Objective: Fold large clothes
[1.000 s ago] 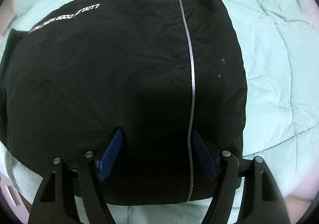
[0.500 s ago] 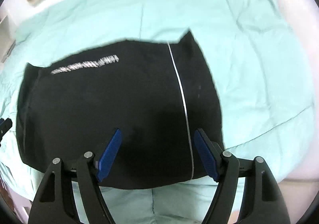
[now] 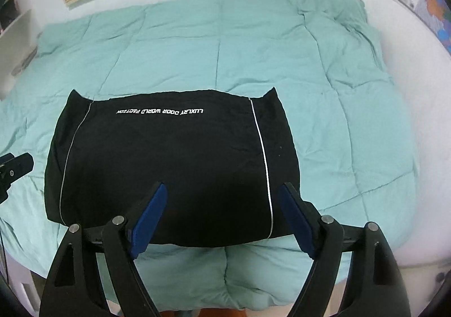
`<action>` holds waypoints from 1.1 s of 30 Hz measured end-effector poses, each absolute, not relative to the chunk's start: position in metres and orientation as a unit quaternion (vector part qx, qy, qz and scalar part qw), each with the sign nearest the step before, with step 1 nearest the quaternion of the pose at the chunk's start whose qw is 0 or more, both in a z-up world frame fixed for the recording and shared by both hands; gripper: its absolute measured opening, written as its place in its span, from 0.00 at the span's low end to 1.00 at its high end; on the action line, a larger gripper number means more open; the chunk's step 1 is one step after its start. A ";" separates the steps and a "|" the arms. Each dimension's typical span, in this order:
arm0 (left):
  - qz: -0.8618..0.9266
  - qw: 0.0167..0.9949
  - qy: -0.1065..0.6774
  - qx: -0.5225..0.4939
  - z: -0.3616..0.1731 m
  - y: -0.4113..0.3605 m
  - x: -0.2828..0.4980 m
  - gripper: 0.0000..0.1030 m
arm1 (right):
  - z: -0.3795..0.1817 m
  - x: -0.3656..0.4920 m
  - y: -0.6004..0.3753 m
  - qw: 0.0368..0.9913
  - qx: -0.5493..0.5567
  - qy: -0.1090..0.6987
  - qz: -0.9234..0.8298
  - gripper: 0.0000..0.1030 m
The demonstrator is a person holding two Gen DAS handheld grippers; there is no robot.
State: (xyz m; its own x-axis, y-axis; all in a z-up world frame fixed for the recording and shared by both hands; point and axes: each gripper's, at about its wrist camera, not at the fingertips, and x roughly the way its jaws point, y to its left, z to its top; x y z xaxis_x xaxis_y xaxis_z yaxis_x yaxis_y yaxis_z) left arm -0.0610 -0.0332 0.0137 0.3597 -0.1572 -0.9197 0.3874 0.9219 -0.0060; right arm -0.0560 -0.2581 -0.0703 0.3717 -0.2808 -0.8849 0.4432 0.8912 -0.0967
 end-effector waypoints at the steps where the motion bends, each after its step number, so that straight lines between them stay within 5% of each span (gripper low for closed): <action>1: -0.166 0.818 0.540 0.107 0.015 -0.035 -0.063 0.50 | -0.071 -0.054 -0.256 0.825 0.074 0.515 -0.219 0.80; 33: -0.155 0.822 0.529 0.142 0.016 -0.057 -0.076 0.50 | -0.083 -0.047 -0.249 0.814 0.079 0.535 -0.213 0.80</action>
